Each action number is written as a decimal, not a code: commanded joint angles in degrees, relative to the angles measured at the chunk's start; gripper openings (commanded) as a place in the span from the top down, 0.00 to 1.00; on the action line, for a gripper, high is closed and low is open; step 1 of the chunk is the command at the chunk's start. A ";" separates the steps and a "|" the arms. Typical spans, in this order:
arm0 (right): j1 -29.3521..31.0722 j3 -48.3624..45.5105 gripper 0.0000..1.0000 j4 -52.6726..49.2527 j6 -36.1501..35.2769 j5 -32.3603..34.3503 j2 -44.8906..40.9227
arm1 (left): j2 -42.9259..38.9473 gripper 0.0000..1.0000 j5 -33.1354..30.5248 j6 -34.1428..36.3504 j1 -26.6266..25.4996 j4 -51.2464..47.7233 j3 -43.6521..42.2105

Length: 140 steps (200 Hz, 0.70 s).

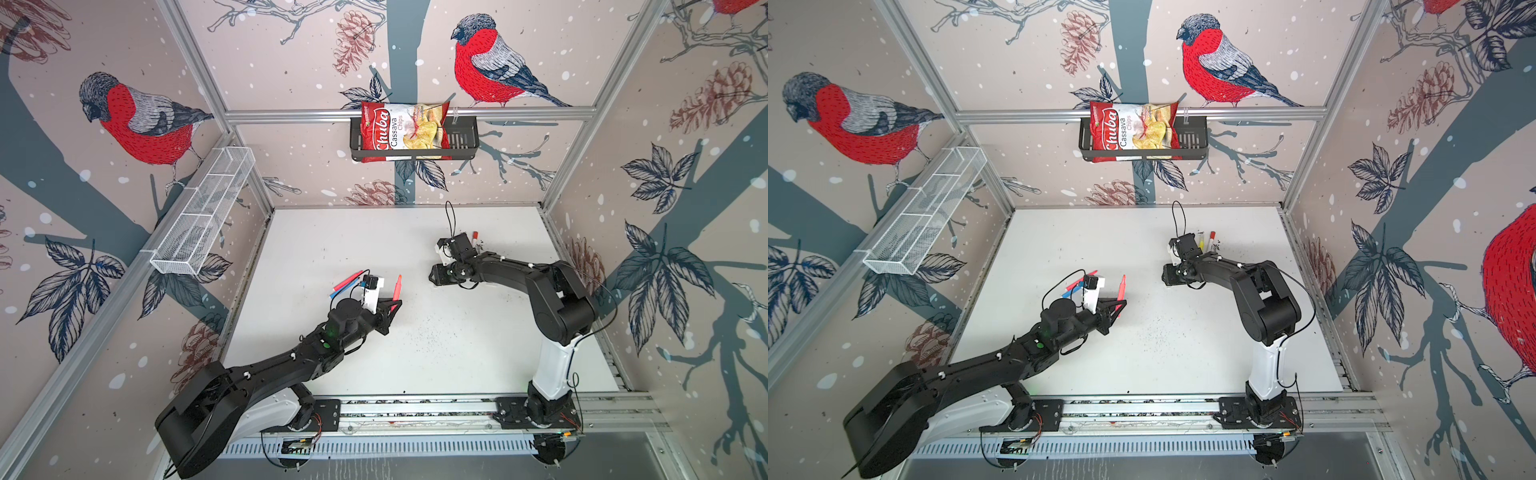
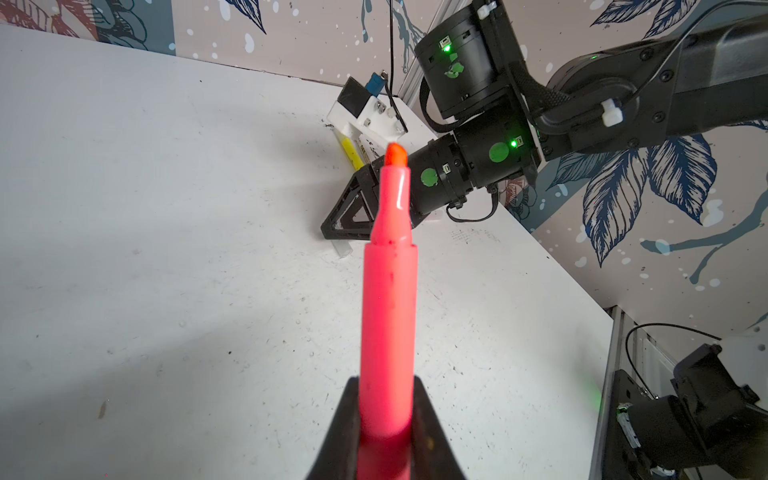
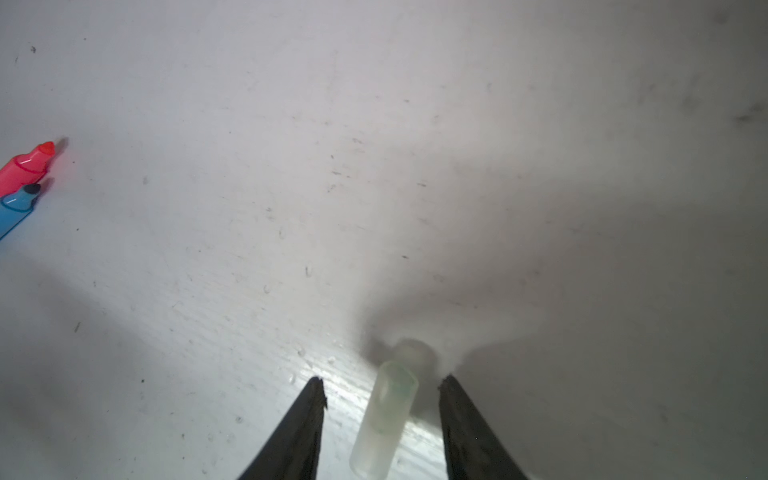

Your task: Insert the pens into the pen caps

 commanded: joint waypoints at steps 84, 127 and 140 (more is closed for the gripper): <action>2.92 2.42 0.55 0.09 -0.71 -6.45 1.91 | -1.84 1.00 -1.44 0.97 0.01 -0.66 -0.50; 3.90 2.51 0.55 -1.25 -1.79 -6.97 2.11 | -2.18 1.00 -1.56 1.20 0.00 -0.85 -0.38; 4.31 1.96 0.55 -1.85 -1.94 -5.99 1.45 | -2.23 1.00 -1.72 1.27 0.01 -0.93 -0.40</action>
